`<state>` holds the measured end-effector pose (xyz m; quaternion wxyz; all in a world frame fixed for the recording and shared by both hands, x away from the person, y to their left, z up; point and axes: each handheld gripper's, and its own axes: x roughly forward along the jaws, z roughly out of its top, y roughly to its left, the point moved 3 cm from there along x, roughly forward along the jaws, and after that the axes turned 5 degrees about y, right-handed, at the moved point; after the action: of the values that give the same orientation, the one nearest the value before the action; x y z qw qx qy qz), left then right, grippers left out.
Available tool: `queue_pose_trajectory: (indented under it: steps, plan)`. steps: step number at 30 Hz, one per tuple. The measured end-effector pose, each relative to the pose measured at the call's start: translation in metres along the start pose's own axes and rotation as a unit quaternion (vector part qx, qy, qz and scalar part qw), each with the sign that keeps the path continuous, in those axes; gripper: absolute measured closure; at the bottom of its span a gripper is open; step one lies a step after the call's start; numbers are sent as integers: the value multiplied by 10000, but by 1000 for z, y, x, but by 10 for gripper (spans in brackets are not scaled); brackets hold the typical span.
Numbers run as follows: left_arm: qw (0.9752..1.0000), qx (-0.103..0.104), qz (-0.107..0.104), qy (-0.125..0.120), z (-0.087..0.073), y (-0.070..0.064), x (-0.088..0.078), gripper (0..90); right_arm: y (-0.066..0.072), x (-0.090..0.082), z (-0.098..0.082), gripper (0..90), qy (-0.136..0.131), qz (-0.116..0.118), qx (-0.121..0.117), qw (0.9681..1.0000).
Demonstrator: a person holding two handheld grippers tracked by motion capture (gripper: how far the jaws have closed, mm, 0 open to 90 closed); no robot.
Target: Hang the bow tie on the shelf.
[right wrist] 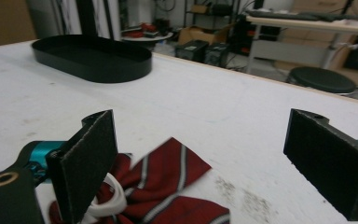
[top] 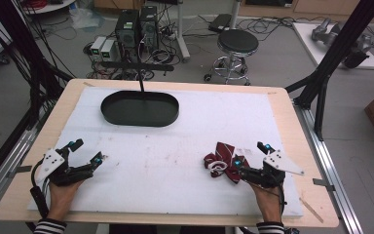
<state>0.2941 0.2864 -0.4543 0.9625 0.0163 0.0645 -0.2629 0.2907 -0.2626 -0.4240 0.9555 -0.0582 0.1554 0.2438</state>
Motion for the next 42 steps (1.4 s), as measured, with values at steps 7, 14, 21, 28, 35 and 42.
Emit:
queue_pose_trajectory:
  steps: [7, 14, 21, 28, 35, 42]
  plan:
    - [10000, 19, 13, -47, 0, -1, -1, 139, 8, 7, 25, 86, 630, 321, -145, 9974]
    - [10000, 18, 14, -47, 0, -1, -1, 139, 13, 15, 31, 88, 1363, 704, -350, 9875]
    - [10000, 27, 17, -37, 0, -1, -1, 139, 14, 21, 39, 165, 1904, 1101, -520, 9741]
    - [10000, 33, 30, -57, 0, -1, -1, 139, 16, 31, 41, 192, 2377, 1119, -688, 9624]
    - [10000, 44, 52, -62, 0, -1, -1, 139, 16, 39, 38, 244, 2723, 1126, -702, 9530]
    - [9999, 68, 55, -54, 0, -2, -1, 139, 21, 46, 33, 343, 3079, 1099, -930, 9405]
